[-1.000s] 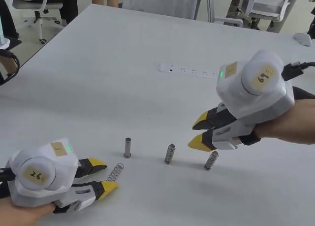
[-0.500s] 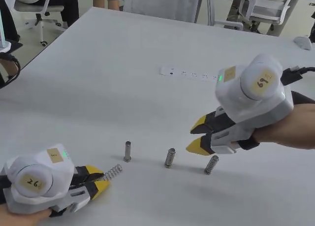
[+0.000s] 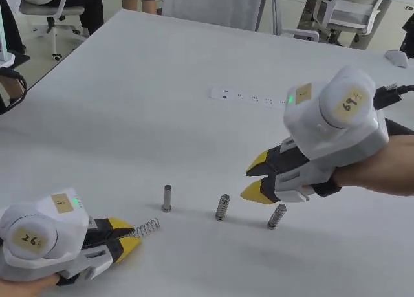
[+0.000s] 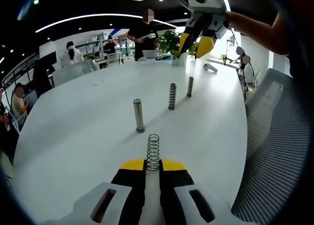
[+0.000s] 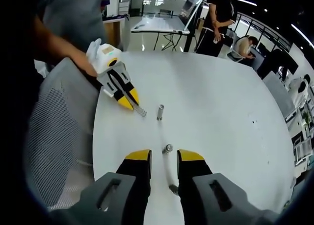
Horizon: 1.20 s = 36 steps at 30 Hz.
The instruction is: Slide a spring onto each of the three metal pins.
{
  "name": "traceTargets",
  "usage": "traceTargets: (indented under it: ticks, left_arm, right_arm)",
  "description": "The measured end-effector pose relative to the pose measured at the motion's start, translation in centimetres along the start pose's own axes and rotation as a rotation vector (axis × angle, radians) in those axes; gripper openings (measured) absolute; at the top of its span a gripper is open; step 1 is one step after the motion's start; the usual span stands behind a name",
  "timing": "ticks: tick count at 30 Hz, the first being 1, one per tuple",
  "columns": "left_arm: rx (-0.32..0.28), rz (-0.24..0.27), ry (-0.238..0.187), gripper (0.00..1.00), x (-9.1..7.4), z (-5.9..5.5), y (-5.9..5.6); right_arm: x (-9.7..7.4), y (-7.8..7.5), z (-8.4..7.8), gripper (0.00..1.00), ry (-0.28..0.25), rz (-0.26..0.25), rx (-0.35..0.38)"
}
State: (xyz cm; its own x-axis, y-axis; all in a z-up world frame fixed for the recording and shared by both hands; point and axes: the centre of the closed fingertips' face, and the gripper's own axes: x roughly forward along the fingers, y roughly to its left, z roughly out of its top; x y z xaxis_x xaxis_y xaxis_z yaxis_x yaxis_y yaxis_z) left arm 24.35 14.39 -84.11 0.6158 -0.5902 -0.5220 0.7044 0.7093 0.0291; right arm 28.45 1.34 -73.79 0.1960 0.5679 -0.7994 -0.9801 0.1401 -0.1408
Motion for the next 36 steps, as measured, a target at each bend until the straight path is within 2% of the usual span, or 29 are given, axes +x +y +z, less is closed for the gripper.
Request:
traceTargets:
  ticks: [8, 12, 17, 22, 29, 36]
  left_arm:
    - [0.034, -0.069, -0.053, 0.03, -1.8, 2.3, -2.3]
    - [0.054, -0.101, -0.098, 0.03, -2.4, 4.2, -3.2]
    - [0.102, -0.146, -0.133, 0.03, -2.6, 6.4, -4.5]
    - [0.137, -0.177, -0.160, 0.03, -2.7, 8.0, -5.5]
    - [0.173, -0.214, -0.186, 0.03, -2.8, 9.4, -6.7]
    - [0.193, -0.234, -0.203, 0.03, -2.9, 10.1, -7.4]
  right_arm:
    - [0.0, 1.9, 1.3, 0.18, -0.039, 0.060, -0.004]
    - [0.2, 3.1, 1.7, 0.18, -0.051, 0.097, -0.013]
    - [0.7, 4.7, 2.6, 0.18, -0.077, 0.152, -0.021]
    - [1.3, 5.9, 2.7, 0.18, -0.079, 0.186, -0.040]
    - [1.6, 6.7, 2.6, 0.17, -0.082, 0.215, -0.049]
    - [2.0, 7.4, 2.7, 0.16, -0.083, 0.237, -0.059]
